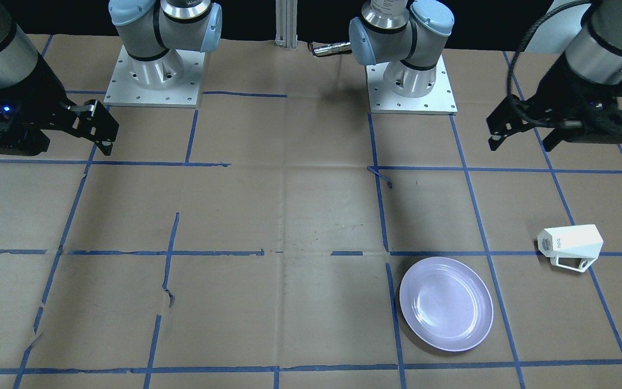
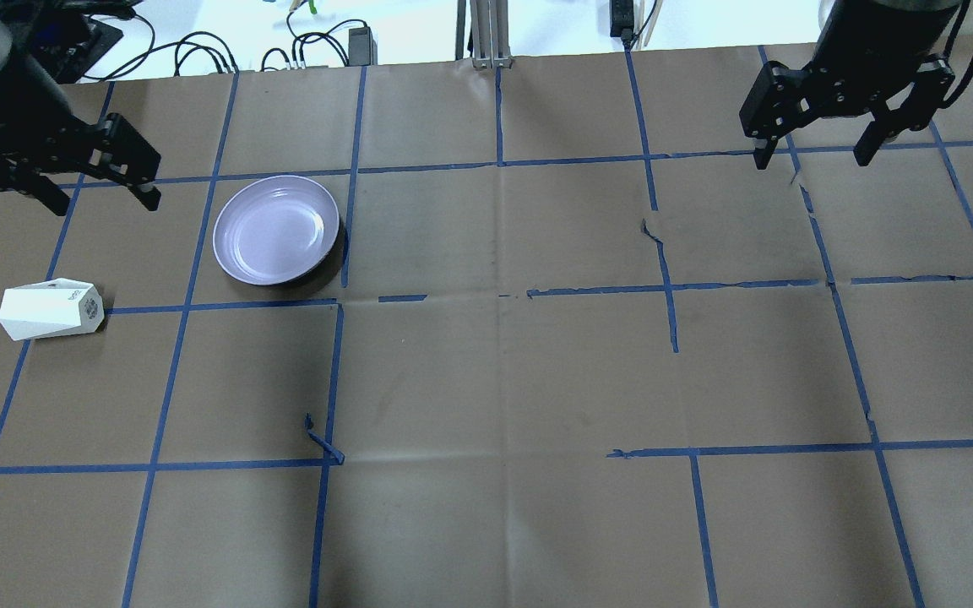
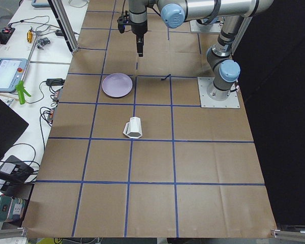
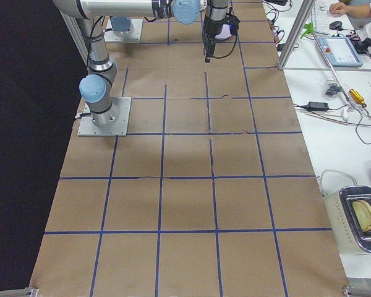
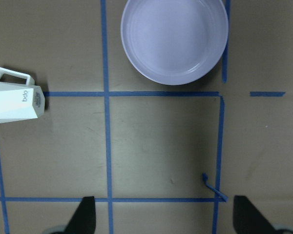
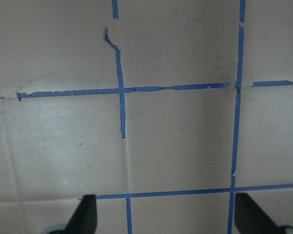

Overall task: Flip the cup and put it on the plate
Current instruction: 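Move the left gripper away from the plate toward the white mug lying on its side, then lower the left gripper onto the white mug and close on it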

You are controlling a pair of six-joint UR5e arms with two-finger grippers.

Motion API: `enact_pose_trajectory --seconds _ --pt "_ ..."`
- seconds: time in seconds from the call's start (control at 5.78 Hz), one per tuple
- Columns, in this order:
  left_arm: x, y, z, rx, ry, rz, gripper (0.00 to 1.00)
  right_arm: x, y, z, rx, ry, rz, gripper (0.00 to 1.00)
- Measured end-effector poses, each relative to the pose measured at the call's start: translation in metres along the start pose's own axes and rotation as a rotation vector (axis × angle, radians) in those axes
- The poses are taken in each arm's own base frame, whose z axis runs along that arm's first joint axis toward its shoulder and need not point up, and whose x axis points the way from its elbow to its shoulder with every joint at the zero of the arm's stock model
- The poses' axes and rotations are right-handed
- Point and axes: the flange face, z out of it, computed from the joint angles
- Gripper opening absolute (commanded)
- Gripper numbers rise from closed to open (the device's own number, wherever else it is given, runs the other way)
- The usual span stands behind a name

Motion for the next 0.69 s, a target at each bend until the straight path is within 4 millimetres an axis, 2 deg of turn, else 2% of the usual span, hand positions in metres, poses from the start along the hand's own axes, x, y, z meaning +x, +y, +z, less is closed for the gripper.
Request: enact_pose_trajectory --seconds 0.35,0.52,0.69 --pt "-0.097 0.009 0.002 0.022 0.065 -0.026 0.98 0.000 0.000 0.000 0.000 0.000 0.000 1.00" --pt "-0.158 0.015 0.014 0.040 0.125 -0.047 0.98 0.000 0.000 0.000 0.000 0.000 0.000 1.00" --pt "-0.215 0.022 0.035 0.043 0.174 -0.041 0.98 0.000 0.000 0.000 0.000 0.000 0.000 1.00"
